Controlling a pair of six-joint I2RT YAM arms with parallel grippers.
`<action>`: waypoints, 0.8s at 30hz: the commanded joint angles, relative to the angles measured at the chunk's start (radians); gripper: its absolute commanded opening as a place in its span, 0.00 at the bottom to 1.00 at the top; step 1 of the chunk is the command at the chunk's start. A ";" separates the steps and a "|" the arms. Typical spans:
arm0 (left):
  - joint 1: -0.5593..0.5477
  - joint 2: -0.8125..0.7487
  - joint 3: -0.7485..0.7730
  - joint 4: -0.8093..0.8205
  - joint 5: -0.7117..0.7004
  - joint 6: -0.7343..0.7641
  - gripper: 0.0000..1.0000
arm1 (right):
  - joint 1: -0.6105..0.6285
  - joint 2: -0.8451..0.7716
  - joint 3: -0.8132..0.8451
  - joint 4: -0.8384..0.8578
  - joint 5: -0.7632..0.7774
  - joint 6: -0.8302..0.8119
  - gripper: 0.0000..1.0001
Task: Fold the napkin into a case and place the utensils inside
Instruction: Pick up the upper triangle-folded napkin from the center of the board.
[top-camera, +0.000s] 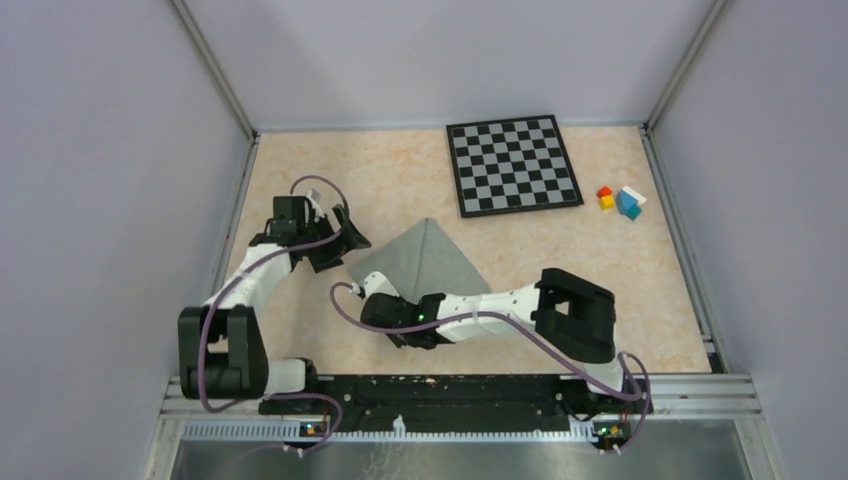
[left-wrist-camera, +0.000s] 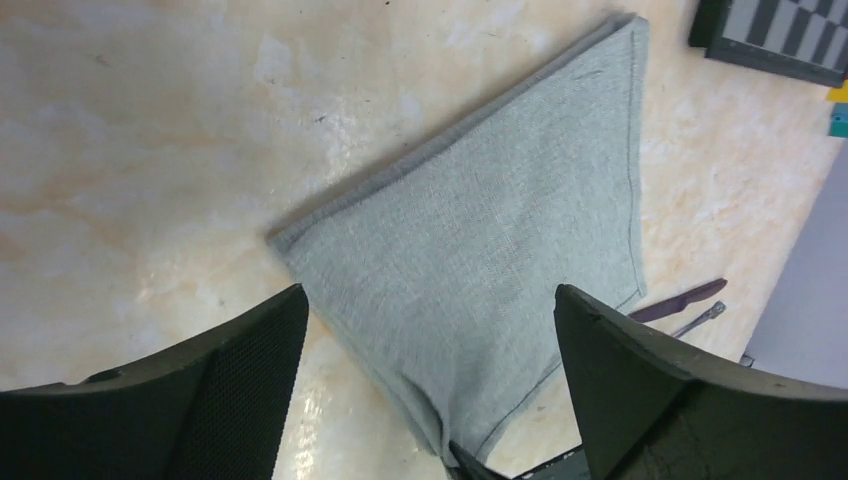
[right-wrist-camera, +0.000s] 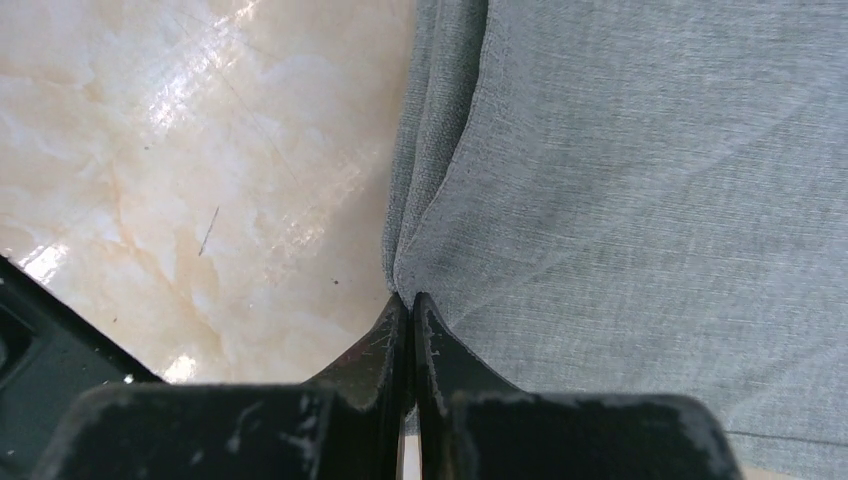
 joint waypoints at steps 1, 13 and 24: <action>0.059 -0.127 -0.086 -0.064 0.034 -0.037 0.98 | -0.040 -0.120 -0.033 0.104 -0.052 0.014 0.00; 0.088 -0.110 -0.340 0.300 0.281 -0.386 0.96 | -0.093 -0.163 -0.088 0.167 -0.123 0.026 0.00; 0.089 0.050 -0.399 0.555 0.249 -0.492 0.61 | -0.110 -0.180 -0.093 0.179 -0.147 0.022 0.00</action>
